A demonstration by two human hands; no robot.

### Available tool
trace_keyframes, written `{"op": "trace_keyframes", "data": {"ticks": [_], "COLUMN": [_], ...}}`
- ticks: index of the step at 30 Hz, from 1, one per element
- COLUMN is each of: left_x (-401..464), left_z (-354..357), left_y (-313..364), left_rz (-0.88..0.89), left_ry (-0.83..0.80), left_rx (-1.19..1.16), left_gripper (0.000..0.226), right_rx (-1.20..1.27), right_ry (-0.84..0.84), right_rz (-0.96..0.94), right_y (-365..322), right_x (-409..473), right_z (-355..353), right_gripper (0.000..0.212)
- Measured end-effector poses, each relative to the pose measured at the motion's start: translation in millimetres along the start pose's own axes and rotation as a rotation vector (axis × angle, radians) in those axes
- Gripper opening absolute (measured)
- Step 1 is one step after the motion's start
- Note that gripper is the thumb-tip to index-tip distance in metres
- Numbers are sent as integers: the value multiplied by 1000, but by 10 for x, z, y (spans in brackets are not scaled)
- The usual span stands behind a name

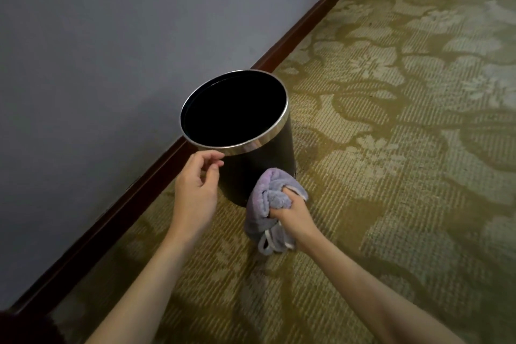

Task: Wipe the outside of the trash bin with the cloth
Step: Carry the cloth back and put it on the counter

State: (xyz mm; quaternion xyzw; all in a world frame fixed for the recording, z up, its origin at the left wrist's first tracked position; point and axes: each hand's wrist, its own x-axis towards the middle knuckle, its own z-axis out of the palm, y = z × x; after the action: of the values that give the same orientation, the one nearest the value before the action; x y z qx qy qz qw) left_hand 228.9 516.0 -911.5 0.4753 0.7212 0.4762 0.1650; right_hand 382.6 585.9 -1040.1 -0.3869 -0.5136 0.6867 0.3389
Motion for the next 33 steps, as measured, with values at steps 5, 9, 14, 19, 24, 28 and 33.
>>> {"op": "trace_keyframes", "data": {"ticks": [5, 9, 14, 19, 24, 28, 33], "left_x": [18, 80, 280, 665, 1086, 1464, 1960], "left_z": [-121, -171, -283, -460, -848, -1408, -2300], "left_y": [13, 135, 319, 729, 1686, 2765, 4291], "left_rz": [-67, -79, -48, -74, -153, -162, -115], "left_ry": [29, 19, -33, -84, -111, -99, -47], "left_rx": [-44, -77, -86, -124, -166, -239, -296], "left_gripper": [21, 22, 25, 29, 25, 24, 22], "right_rx": [35, 35, 71, 43, 87, 70, 46], "right_ry": [210, 311, 327, 289, 221, 137, 21], "right_rz": [59, 3, -38, -54, -90, -174, -332], "right_y": [-358, -838, -1387, -2141, -3470, -4865, -6837], "right_x": [135, 268, 386, 479, 346, 149, -168], "right_z": [-319, -603, -745, -639, -323, 25, 532], "right_gripper": [19, 23, 31, 36, 37, 32, 28]}}
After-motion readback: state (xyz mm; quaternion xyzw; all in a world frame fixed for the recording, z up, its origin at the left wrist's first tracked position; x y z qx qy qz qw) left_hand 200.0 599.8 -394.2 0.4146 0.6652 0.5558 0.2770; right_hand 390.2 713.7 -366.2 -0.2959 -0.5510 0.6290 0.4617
